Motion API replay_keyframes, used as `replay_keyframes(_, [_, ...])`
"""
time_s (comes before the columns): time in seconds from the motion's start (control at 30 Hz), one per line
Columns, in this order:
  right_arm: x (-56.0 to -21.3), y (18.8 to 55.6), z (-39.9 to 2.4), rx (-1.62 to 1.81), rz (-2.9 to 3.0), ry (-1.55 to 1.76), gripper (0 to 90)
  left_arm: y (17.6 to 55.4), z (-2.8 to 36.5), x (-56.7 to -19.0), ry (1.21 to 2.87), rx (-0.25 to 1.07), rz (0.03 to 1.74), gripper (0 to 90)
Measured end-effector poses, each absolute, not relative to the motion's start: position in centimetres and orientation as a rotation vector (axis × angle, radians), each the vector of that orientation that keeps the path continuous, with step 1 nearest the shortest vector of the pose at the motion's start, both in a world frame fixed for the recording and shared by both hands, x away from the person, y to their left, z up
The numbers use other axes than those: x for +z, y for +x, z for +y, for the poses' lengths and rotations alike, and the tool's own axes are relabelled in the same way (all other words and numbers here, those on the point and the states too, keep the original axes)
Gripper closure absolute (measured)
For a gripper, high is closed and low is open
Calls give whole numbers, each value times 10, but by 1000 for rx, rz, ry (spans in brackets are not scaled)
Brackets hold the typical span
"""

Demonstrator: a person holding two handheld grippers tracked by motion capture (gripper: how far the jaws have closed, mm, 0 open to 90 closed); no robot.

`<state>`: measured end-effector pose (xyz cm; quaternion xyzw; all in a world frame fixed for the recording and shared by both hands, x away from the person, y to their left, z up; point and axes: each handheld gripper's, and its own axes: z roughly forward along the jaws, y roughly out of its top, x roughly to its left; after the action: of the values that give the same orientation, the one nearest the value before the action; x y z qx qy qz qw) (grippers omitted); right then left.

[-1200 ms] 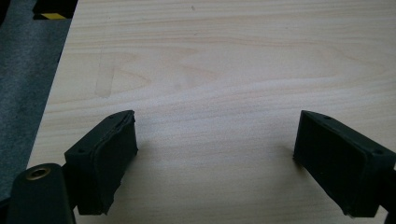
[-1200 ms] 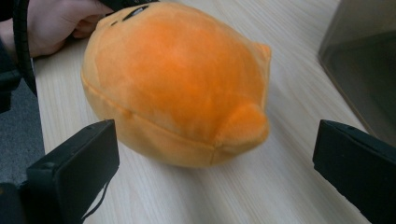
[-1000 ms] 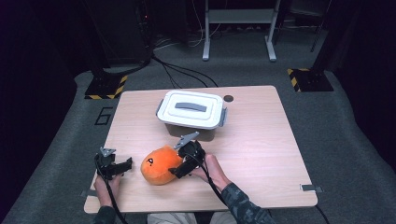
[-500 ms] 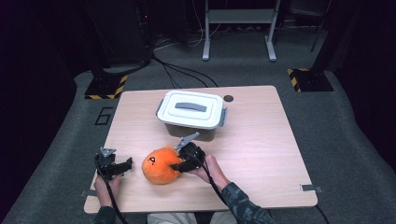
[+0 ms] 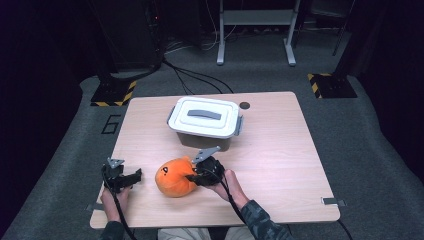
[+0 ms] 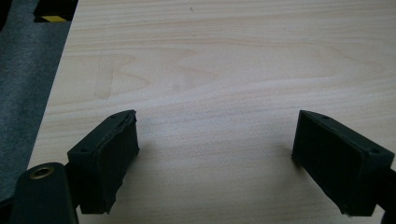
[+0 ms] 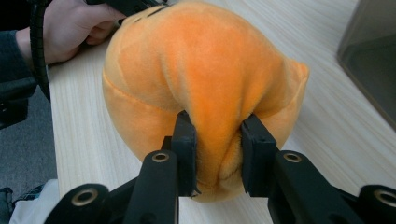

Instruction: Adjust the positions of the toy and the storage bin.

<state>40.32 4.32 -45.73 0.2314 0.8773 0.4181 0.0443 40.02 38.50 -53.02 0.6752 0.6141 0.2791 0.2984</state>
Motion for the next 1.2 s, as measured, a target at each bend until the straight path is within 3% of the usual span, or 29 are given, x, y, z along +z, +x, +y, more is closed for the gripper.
replay_keyframes(1.2, [-439, 380, -55, 1281, 2464, 918, 712, 400, 384, -530, 1794, 757, 1629, 138])
